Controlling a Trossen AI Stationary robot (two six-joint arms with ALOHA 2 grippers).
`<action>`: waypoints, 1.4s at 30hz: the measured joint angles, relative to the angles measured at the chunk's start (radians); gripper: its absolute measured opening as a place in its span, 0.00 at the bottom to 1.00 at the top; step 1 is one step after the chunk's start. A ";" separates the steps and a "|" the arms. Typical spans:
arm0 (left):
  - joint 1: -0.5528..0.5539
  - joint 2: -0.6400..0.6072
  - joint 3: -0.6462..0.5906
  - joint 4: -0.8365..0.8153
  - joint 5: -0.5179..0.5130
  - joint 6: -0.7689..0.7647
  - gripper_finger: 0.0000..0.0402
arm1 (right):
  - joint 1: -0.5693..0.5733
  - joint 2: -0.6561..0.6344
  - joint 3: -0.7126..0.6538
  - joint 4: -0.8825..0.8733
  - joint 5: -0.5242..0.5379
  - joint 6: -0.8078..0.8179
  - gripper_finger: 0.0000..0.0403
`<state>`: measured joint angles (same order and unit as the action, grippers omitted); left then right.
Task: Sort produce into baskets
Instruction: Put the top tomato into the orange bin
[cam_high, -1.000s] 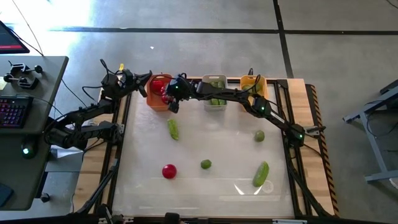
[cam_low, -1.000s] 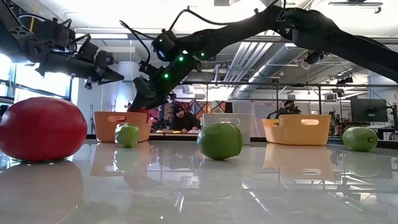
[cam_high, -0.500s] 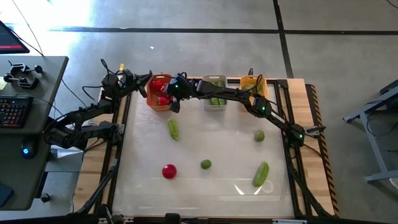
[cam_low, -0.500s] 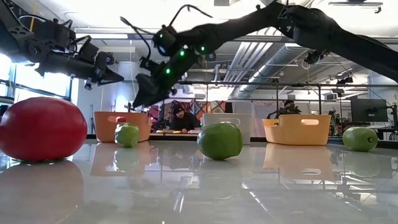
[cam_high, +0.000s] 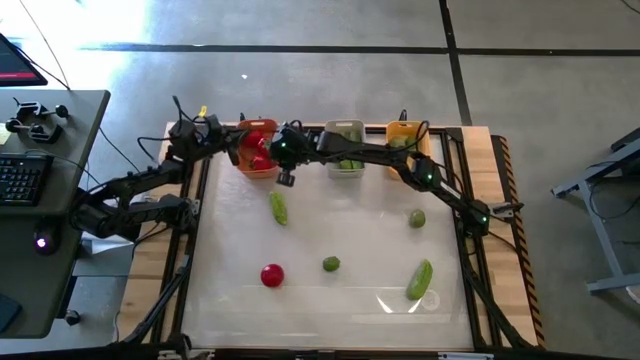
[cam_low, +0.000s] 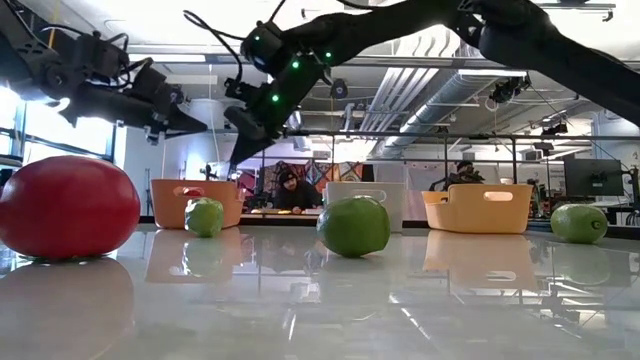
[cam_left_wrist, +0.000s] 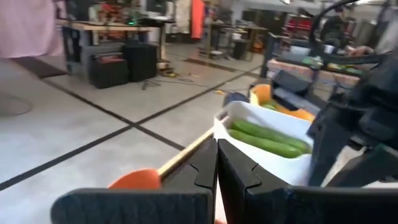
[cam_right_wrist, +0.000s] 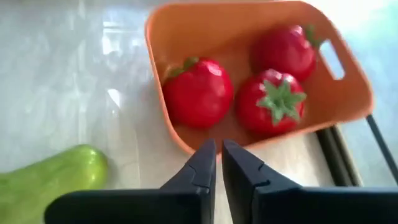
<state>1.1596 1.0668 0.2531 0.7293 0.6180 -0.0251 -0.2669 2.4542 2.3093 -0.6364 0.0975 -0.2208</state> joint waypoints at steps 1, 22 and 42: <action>-0.013 0.000 0.000 -0.001 0.001 0.008 0.00 | -0.001 0.000 -0.001 -0.009 0.000 0.009 0.04; -0.213 0.000 0.125 -0.396 -0.123 0.169 0.00 | -0.018 -0.001 -0.031 0.000 0.070 0.075 0.00; -0.264 0.001 0.263 -0.760 -0.196 0.177 0.00 | 0.011 -0.461 -0.880 0.502 0.189 0.238 0.00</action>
<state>0.8953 1.0677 0.5165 -0.0312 0.4218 0.1517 -0.2563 1.9934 1.4297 -0.1345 0.2866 0.0175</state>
